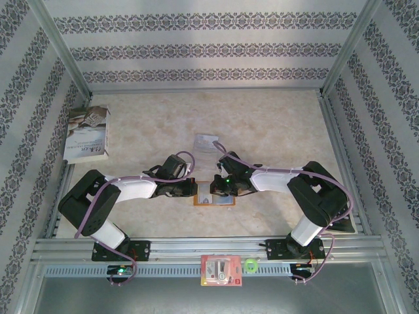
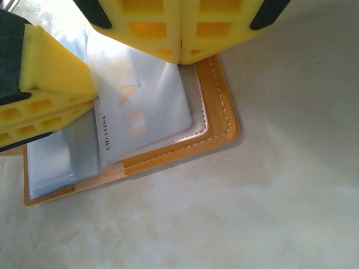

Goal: Take the credit cards out of the card holder

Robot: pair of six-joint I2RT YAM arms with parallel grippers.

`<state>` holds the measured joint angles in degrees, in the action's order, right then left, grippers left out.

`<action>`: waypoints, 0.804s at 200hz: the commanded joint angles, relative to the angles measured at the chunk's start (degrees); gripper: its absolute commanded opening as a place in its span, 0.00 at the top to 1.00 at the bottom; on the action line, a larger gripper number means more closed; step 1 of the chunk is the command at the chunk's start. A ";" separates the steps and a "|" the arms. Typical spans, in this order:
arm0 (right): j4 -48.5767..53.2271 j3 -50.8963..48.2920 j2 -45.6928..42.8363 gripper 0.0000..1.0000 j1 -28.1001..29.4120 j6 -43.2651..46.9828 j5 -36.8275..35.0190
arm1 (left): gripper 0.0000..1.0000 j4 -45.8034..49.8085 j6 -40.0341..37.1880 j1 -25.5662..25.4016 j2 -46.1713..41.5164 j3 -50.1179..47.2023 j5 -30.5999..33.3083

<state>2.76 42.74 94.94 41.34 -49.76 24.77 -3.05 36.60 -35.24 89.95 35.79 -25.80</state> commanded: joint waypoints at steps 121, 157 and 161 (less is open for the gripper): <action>18.58 0.18 -15.04 1.00 2.27 3.41 -18.29 | 0.96 0.55 -0.74 0.70 0.75 -0.83 0.79; 22.88 4.48 -13.29 1.00 5.24 5.02 -22.65 | 0.96 -0.40 -0.51 0.76 0.64 -0.82 0.49; 23.25 5.01 -12.96 1.00 5.59 5.24 -23.02 | 0.96 -0.46 -0.50 0.79 0.69 -0.81 0.49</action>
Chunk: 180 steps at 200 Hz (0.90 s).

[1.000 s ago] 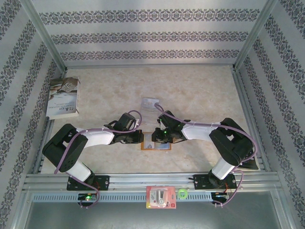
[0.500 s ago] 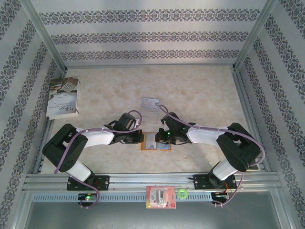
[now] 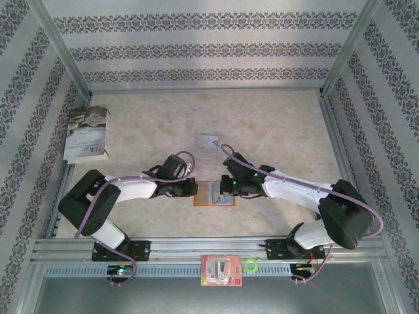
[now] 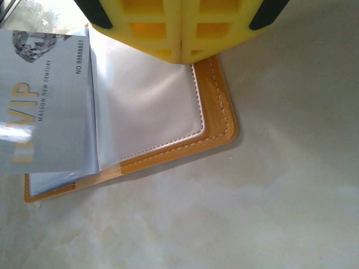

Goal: Take the credit cards out of the card holder

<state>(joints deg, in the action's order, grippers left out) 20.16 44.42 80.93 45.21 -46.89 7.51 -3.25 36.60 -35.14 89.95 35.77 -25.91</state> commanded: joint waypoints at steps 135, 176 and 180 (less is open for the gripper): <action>2.86 6.88 7.49 0.84 4.71 3.31 -3.93 | 0.96 -1.15 -0.40 0.88 1.16 -0.79 0.03; 3.12 5.81 3.87 1.00 3.46 5.36 -5.63 | 0.95 -0.95 -0.31 0.95 0.45 -0.79 0.16; 3.11 5.70 3.18 1.00 3.28 5.96 -5.74 | 0.95 -0.89 -0.30 0.95 0.37 -0.82 0.16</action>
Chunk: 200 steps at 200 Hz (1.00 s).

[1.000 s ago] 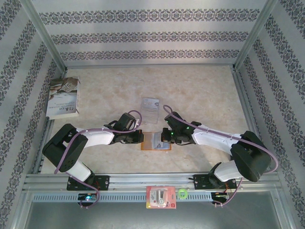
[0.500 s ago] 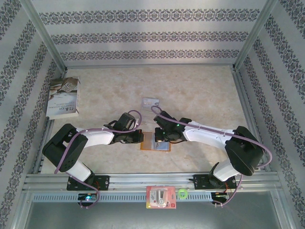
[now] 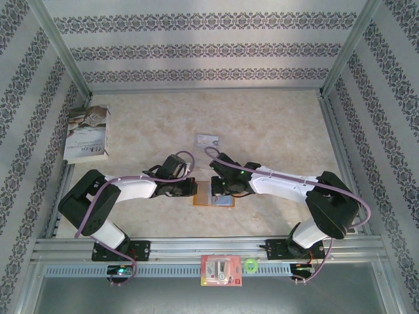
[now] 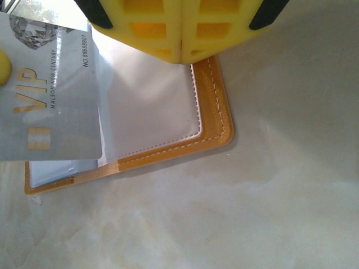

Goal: Take the credit cards out of the card holder

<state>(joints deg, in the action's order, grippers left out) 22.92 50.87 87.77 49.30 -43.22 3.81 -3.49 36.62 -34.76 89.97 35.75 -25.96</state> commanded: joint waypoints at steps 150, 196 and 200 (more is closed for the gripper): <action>-2.01 9.21 -14.40 1.00 -9.68 22.95 -5.97 | 0.52 0.38 1.63 1.66 -9.58 2.87 0.72; -0.26 17.50 -8.25 1.00 -13.74 36.57 1.65 | 0.28 4.92 1.33 2.76 -16.44 2.78 2.61; 0.11 18.33 -7.32 1.00 -14.02 38.15 2.42 | 0.14 5.45 1.22 2.95 -17.14 2.63 2.87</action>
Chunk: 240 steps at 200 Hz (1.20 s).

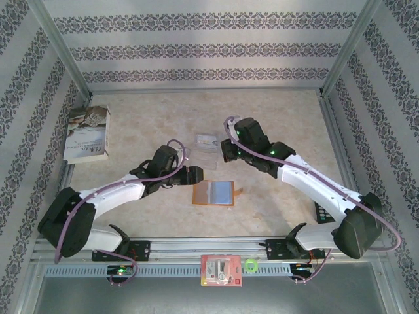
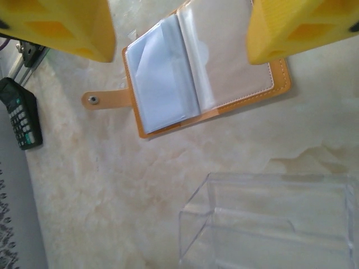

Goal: Take the credit cards out of the card holder

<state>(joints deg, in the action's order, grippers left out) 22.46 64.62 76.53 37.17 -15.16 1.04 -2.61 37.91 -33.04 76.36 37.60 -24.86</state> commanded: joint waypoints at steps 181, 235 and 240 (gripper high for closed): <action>35.04 53.45 47.27 1.00 -5.21 54.02 7.07 | 0.00 24.78 -6.06 10.66 -21.17 -2.69 12.15; 37.95 54.41 49.63 1.00 -6.22 56.47 6.09 | 0.00 21.25 -4.73 11.98 -18.27 -3.94 9.66; 37.92 54.43 49.84 1.00 -6.23 56.54 5.87 | 0.00 21.15 -4.63 12.10 -17.95 -3.94 9.59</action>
<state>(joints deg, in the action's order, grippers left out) 57.41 117.27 124.88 31.59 39.11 8.10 19.68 33.39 -21.93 57.49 34.28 -14.35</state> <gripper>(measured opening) 0.049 0.996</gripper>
